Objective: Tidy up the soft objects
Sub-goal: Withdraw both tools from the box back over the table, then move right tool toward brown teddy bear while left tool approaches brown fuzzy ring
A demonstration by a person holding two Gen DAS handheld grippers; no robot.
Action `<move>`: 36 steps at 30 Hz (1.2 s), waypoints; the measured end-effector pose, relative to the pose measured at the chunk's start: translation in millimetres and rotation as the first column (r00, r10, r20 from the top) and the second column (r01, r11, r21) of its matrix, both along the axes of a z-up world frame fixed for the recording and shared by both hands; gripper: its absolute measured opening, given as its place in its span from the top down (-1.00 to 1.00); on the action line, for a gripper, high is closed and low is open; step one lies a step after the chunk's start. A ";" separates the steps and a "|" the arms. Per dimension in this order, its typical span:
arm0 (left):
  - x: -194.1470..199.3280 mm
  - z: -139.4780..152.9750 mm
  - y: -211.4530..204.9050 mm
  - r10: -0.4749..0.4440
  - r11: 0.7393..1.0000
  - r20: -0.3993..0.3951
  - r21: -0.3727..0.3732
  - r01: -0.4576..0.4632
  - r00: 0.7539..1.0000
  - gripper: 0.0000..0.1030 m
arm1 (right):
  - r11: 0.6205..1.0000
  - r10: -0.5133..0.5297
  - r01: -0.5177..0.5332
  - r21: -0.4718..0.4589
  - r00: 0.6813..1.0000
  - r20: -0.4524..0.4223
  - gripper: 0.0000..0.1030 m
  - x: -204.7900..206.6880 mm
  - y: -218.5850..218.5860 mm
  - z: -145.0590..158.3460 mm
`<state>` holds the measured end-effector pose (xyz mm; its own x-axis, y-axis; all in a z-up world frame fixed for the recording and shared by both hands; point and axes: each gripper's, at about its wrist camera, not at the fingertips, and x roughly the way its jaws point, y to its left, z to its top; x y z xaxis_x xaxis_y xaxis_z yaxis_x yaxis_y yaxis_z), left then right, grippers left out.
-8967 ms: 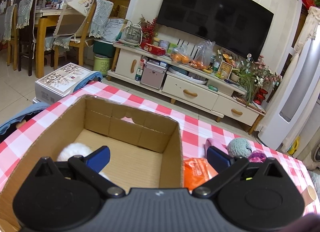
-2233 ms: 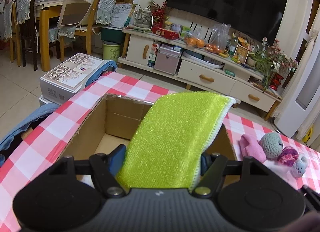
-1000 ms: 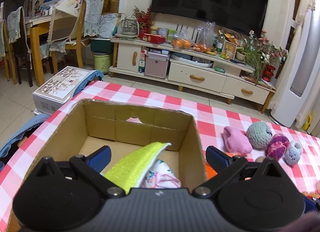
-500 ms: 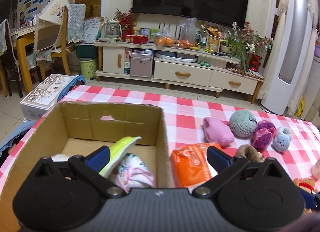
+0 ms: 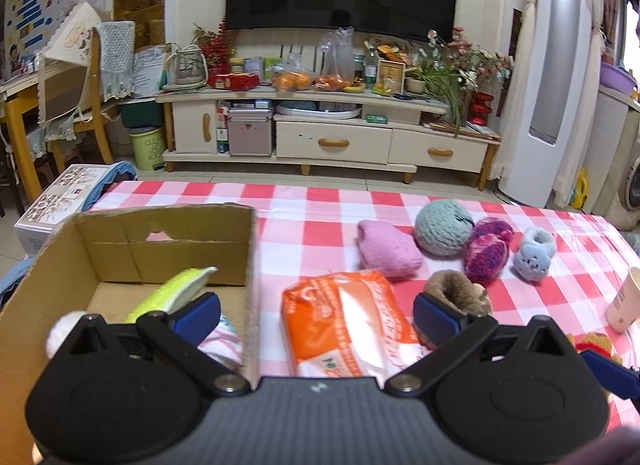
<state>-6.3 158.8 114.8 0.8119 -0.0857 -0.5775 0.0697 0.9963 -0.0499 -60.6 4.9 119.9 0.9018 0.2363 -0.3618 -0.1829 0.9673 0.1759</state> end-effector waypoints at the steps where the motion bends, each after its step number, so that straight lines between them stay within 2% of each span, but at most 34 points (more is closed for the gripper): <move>1: -0.5 -0.7 -3.5 -0.007 1.000 -0.002 0.005 0.007 1.000 -0.98 | 1.000 -0.007 0.007 0.002 1.000 -0.001 -1.00 -0.6 -1.3 -0.7; 16: -0.9 -9.1 -47.1 -0.087 0.995 -0.022 0.057 0.088 0.996 -0.98 | 0.991 -0.132 0.132 0.019 0.991 -0.016 -1.00 -8.3 -21.0 -9.8; 29: 1.0 -17.8 -81.4 -0.141 0.986 -0.041 0.085 0.144 0.989 -0.98 | 0.970 -0.238 0.239 0.037 0.970 -0.045 -1.00 -16.8 -40.7 -20.1; 32: 2.3 -19.7 -89.5 -0.152 0.984 -0.041 0.086 0.155 0.987 -0.98 | 0.962 -0.265 0.269 0.049 0.962 -0.068 -1.00 -20.0 -44.5 -23.2; 36: 6.9 -23.4 -100.7 -0.161 0.983 -0.046 0.086 0.164 0.986 -0.98 | 0.947 -0.286 0.302 0.109 0.948 -0.136 -1.00 -16.9 -52.5 -31.2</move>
